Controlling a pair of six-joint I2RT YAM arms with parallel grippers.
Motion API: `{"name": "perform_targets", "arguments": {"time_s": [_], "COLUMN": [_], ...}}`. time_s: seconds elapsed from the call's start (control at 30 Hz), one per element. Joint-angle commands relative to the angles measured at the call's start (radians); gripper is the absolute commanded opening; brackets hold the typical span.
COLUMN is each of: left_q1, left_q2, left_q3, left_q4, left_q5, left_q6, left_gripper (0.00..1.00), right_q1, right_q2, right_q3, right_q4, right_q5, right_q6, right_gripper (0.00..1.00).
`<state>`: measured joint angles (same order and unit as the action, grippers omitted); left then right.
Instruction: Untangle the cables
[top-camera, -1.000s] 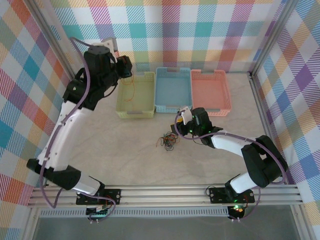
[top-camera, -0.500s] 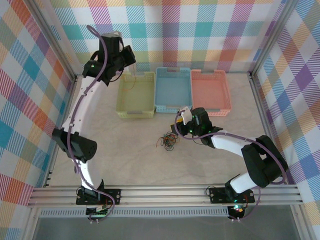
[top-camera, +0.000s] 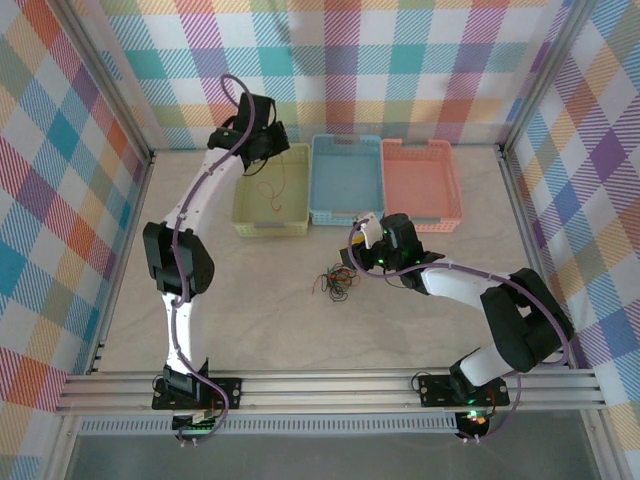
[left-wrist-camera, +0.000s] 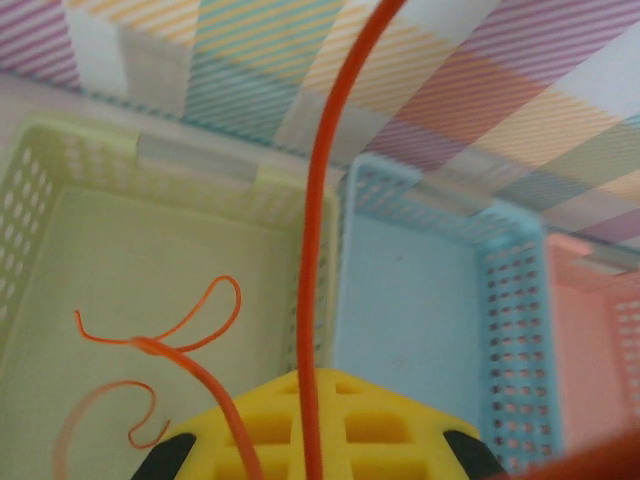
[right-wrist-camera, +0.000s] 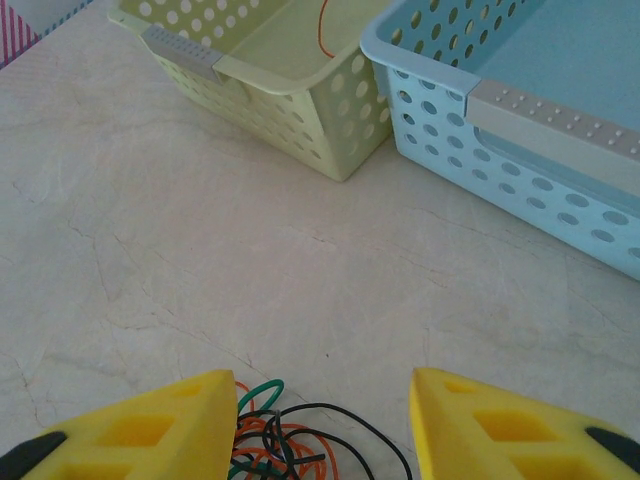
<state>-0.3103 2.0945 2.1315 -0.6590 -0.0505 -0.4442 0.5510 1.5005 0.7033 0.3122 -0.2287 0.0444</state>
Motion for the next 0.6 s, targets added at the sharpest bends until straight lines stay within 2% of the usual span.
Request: {"name": "perform_targets", "arguments": {"time_s": [0.0, 0.03, 0.1, 0.2, 0.3, 0.57], "left_q1": [0.023, 0.025, 0.025, 0.017, 0.010, -0.027], "left_q2": [0.052, 0.065, 0.082, 0.070, 0.016, -0.267], "left_q3": [-0.041, -0.048, -0.056, -0.088, -0.147, -0.462], "left_q4": [-0.017, -0.020, -0.035, -0.040, -0.026, 0.108], "left_q5": [-0.010, 0.015, 0.051, 0.087, 0.091, 0.146], "left_q6": [-0.048, -0.055, -0.065, -0.074, -0.074, -0.093], "left_gripper": [0.01, 0.05, 0.23, 0.44, 0.58, 0.60], "right_q1": [-0.004, -0.003, -0.003, -0.003, -0.003, -0.003], "right_q2": [0.008, 0.006, 0.006, 0.009, 0.005, 0.007], "right_q3": [0.021, 0.020, 0.018, 0.022, 0.020, 0.024], "right_q4": [-0.002, 0.001, 0.003, -0.002, -0.003, -0.005], "right_q5": [-0.027, -0.024, -0.023, -0.029, -0.024, -0.035], "right_q6": [0.009, 0.010, 0.010, 0.009, 0.008, 0.004], "right_gripper": [0.48, 0.48, 0.48, 0.48, 0.48, 0.48]}}
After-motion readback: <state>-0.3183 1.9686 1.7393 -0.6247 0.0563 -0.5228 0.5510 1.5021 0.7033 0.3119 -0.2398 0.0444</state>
